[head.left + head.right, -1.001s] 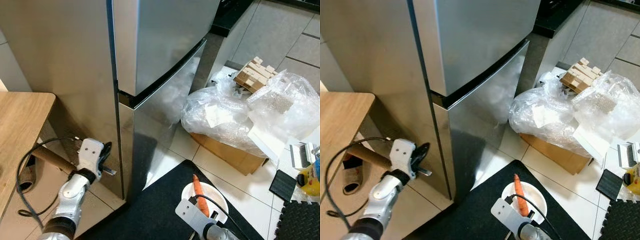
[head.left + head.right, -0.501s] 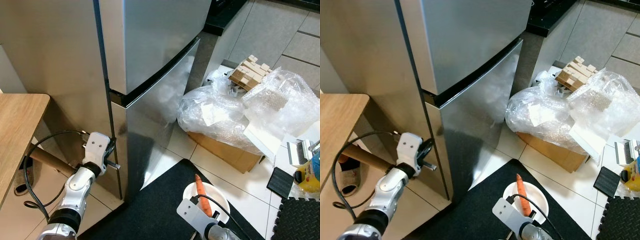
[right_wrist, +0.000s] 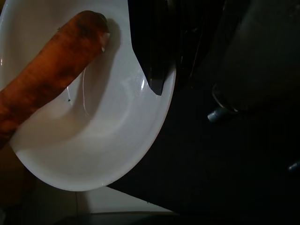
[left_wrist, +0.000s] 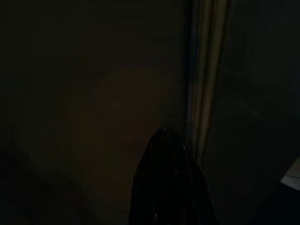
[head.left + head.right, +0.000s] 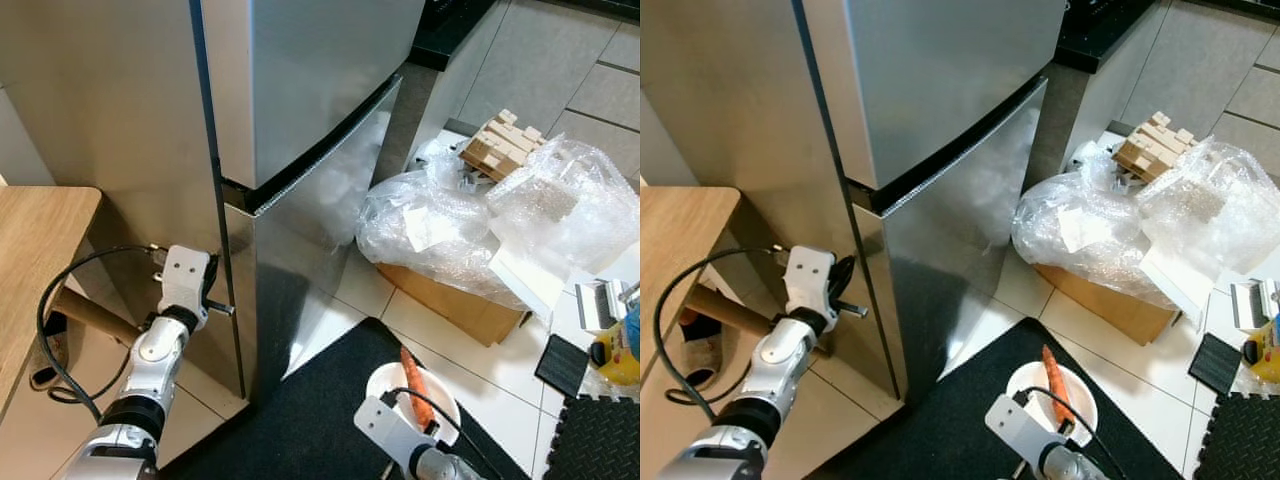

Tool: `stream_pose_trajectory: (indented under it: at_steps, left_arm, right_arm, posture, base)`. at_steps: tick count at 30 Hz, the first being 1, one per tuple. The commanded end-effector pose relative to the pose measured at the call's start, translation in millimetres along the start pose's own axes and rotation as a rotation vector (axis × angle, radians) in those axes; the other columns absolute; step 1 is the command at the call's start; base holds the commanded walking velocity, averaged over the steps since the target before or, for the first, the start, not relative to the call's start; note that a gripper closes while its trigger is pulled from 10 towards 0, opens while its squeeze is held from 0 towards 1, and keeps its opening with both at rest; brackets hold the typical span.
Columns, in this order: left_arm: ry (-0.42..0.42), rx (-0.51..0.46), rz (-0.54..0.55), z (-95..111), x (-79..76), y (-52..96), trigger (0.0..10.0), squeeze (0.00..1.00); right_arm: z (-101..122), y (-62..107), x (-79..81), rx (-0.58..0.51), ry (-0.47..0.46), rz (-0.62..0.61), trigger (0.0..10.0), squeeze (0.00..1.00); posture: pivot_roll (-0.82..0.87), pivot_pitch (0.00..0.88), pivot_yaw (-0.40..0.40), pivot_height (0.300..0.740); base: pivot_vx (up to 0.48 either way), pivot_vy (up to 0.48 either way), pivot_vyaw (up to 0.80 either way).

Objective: Restocking fridge

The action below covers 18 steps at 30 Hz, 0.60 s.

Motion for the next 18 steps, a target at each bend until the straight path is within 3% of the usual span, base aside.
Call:
stream_pose_trajectory:
  at_steps: [1,11,18]
  left_arm:
    - [0.035,0.004,-0.043,0,-10.5,-4.1,10.0,0.00]
    - [0.050,-0.014,-0.151,11,-24.5,-16.3,10.0,0.00]
    - [0.060,-0.032,-0.239,15,-35.7,-17.2,10.0,0.00]
  right_arm:
    - [-1,1.1,-4.3,-0.005,0.000,-0.012,10.0,0.00]
    - [0,0.9,-4.7,-0.009,0.005,-0.013,10.0,0.00]
    - [0,0.9,-3.6,-0.009,0.004,-0.011,10.0,0.00]
  posture:
    - [-0.08,0.099,-0.077,0.740]
    - [-0.08,0.093,-0.075,0.740]
    - [-0.08,0.085,-0.070,0.740]
  base:
    - [0.000,0.000,0.00]
    - [0.000,0.000,0.00]
    - [0.000,0.000,0.00]
Point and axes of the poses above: a point about 5 cm out from each wrist's last joint towards the gripper, its own y axis pointing back from the gripper into the wrist, its own z axis along the axis of the wrist's last joint, x = y × z, the point moved 3 cm from there along -y, pointing out of the wrist towards the gripper, and after that the axes turned 2 degrees about -y, right-handed, at the moved point
